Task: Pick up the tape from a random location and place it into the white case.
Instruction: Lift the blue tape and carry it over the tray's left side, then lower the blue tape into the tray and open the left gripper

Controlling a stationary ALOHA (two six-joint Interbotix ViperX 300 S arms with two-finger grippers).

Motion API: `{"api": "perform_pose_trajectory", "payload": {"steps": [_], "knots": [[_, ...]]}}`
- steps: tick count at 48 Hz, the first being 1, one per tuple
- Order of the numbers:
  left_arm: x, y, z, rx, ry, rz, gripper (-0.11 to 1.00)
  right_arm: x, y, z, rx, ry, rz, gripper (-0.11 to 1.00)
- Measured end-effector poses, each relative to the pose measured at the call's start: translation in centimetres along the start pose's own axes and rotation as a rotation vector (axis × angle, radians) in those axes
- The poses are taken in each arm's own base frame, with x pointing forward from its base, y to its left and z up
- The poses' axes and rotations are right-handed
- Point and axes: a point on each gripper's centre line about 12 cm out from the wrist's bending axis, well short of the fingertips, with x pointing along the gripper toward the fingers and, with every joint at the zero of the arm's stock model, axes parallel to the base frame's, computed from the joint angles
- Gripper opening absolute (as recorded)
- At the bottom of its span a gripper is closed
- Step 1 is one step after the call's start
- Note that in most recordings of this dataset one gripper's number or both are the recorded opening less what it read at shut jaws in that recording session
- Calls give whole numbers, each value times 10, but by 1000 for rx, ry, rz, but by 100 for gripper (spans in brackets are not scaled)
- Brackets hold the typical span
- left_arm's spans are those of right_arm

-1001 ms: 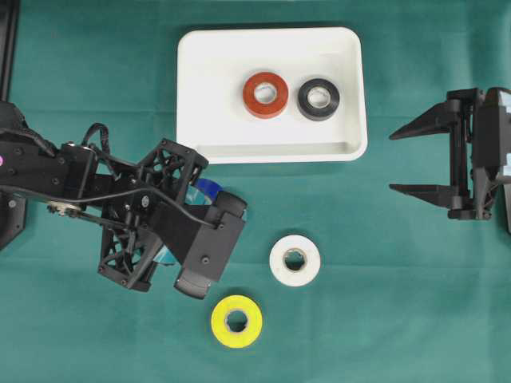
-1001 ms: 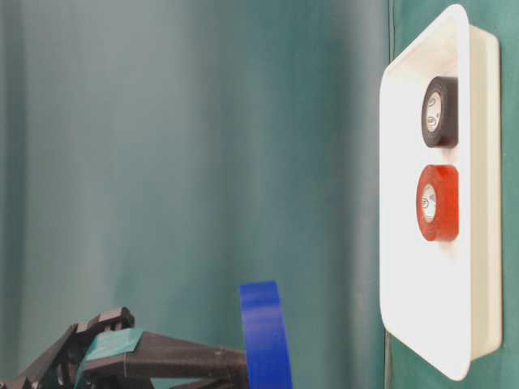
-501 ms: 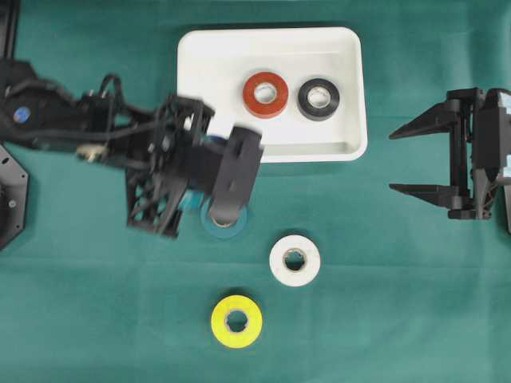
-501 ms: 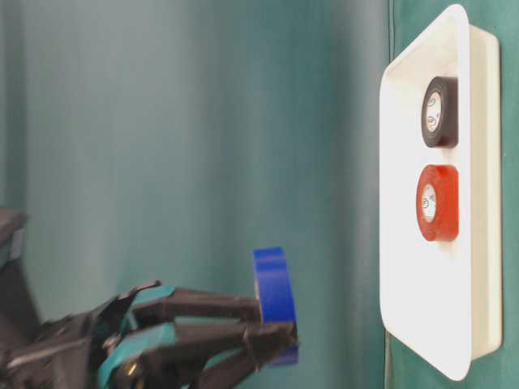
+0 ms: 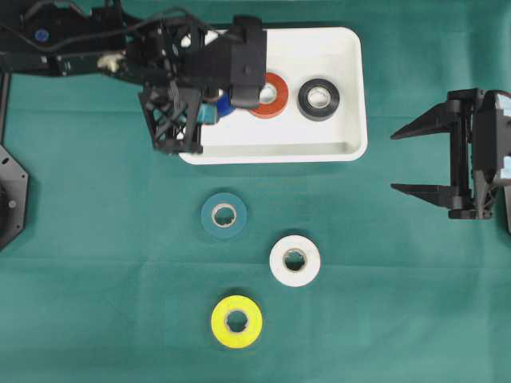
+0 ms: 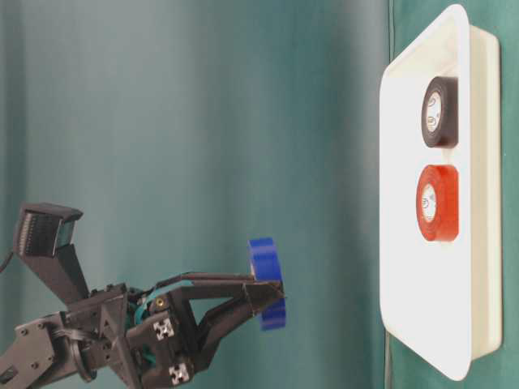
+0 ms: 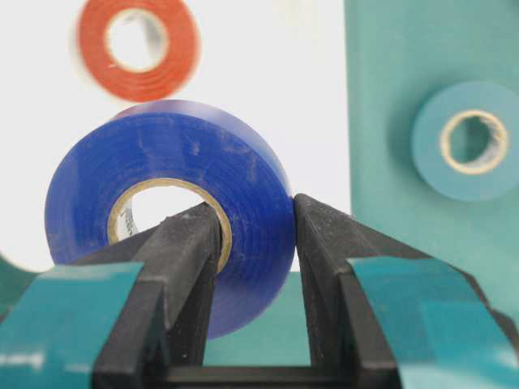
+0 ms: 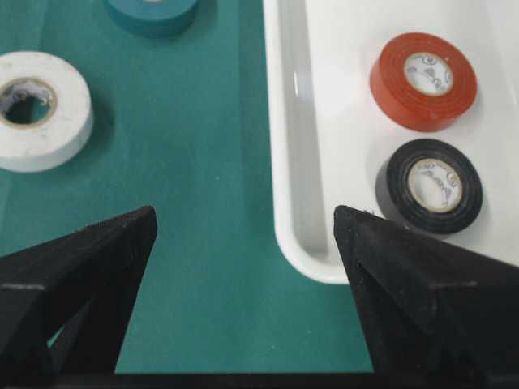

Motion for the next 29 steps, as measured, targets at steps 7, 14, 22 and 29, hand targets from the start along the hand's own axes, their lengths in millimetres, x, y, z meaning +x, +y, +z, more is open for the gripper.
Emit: {"api": "perform_pose_trajectory", "payload": {"steps": [7, 14, 22, 29], "knots": [[0, 14, -2, -33, 2, 16, 22, 0, 0, -1, -11, 3, -2, 88], [-1, 17, -3, -40, 0, 21, 22, 0, 0, 0, -11, 1, -2, 88], [-1, 17, -3, -39, 0, 22, 22, 0, 0, -1, -6, 7, -3, 88], [-1, 17, -3, -40, 0, 21, 22, 0, 0, -1, -5, 7, -3, 88]]}}
